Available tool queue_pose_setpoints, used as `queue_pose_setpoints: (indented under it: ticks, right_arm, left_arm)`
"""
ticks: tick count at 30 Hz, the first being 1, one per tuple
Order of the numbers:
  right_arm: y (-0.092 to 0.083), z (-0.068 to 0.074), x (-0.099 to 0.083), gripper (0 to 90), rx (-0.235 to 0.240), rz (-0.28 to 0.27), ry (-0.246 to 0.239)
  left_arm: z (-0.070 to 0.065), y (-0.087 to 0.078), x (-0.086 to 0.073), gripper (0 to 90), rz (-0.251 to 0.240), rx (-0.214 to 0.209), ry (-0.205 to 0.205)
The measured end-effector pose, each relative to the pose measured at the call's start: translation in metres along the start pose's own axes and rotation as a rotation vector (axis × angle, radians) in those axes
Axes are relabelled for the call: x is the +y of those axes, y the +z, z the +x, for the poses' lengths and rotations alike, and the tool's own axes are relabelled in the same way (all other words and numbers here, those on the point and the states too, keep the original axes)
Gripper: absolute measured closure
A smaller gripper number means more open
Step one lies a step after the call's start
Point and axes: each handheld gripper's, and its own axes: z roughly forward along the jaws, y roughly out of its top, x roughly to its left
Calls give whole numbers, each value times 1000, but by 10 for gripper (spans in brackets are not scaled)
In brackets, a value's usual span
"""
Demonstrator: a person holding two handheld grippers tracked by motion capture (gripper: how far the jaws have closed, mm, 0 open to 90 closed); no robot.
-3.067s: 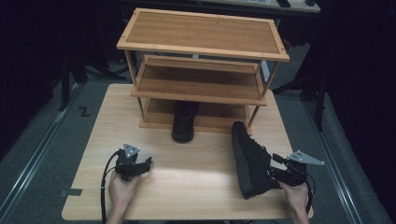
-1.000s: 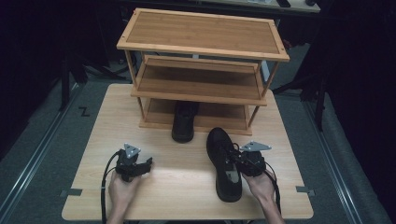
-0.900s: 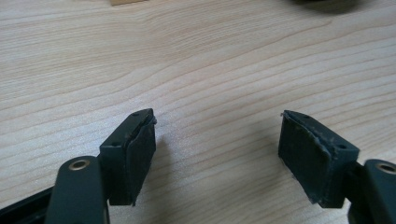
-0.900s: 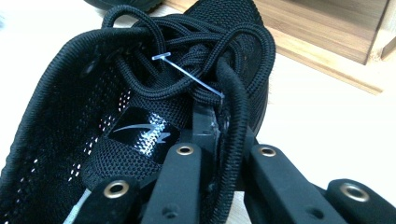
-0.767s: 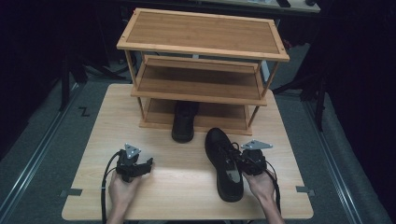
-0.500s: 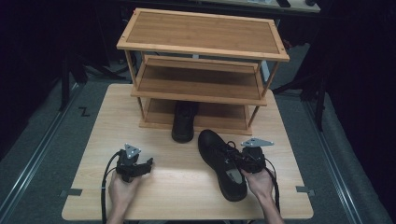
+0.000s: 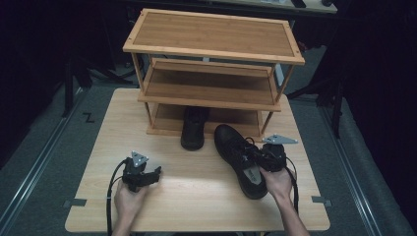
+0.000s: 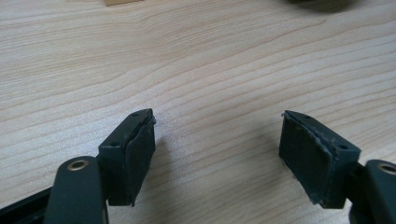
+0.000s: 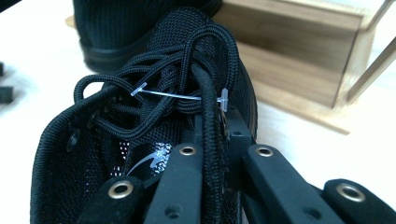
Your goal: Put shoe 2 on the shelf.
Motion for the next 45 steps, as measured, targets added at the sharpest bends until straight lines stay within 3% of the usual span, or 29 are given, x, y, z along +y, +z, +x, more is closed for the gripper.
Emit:
queue_pose_setpoints:
  ticks: [7,19,27,35,40,45]
  right_arm:
    - [9,-3,20,878,-27,-19,48]
    - [38,-1,46,878,-97,-33,85]
    - [69,0,58,878,-158,-56,191]
    - [94,5,69,878,-222,-87,252]
    - [108,14,76,878,-284,-103,239]
    - [122,18,78,878,-310,-109,256]
  left_arm:
    - [0,0,0,273,0,0,0]
    - [0,0,0,273,0,-4,6]
    - [0,0,0,273,1,-9,10]
    - [-1,0,0,272,-1,-12,12]
    - [-1,0,0,272,1,-16,16]
    - [-1,-1,-1,271,1,-18,17]
